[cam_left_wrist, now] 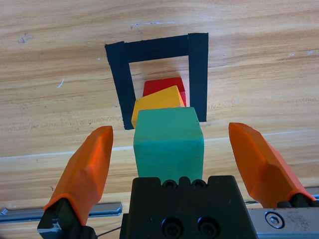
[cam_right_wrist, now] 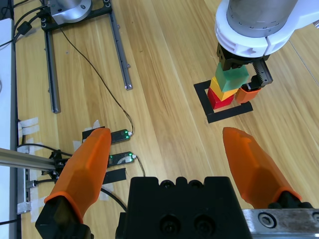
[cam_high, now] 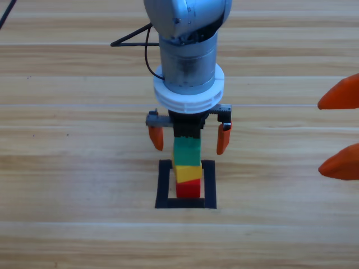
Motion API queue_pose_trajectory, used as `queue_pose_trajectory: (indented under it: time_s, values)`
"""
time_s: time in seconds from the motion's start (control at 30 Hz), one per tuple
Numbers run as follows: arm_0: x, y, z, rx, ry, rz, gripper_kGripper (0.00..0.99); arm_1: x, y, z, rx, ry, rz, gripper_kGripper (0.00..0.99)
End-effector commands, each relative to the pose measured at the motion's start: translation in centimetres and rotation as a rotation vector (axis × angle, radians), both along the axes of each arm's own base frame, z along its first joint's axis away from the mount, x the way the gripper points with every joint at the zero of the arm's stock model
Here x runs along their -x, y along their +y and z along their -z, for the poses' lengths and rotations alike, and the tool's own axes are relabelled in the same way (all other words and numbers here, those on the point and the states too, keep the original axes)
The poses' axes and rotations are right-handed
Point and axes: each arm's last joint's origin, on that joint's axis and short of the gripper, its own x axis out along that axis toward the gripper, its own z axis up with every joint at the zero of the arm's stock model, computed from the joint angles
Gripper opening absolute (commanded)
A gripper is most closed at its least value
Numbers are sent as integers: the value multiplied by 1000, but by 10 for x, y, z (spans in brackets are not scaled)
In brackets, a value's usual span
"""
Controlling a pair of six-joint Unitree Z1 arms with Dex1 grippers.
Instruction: Stack the blocks in the rectangular block: red at the bottom, yellow in the middle, green on top
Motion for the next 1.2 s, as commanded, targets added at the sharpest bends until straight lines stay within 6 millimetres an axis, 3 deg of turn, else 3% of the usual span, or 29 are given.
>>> queue_pose_trajectory:
  time_s: [0.03,0.17,0.23,0.33,0.4,0.53,0.63,0.7,0.8,0.97,1.2]
  values:
    - [6,-4,9,-30,18,11,990,4,-4,5,-3,1,-5,989]
    - [6,-4,2,-13,3,17,990,4,-3,5,-2,0,-8,989]
    - [14,1,-31,41,-61,35,990,3,-2,6,2,-1,-5,989]
    - [28,18,-103,173,-212,90,990,1,0,7,8,0,-1,989]
    - [36,29,-134,222,-292,120,990,0,0,8,9,1,-1,989]
    - [53,56,-183,259,-439,179,990,0,1,8,9,1,-3,989]
    - [84,100,-224,267,-543,200,990,1,1,8,10,2,-6,989]
    - [104,126,-238,268,-584,193,990,1,1,8,10,2,-6,989]
    - [138,170,-230,296,-667,248,990,0,2,8,11,5,-5,989]
    - [187,234,-158,383,-831,364,990,0,2,8,11,3,-6,989]
    - [202,302,-92,516,-1008,420,990,0,2,9,12,4,-6,989]
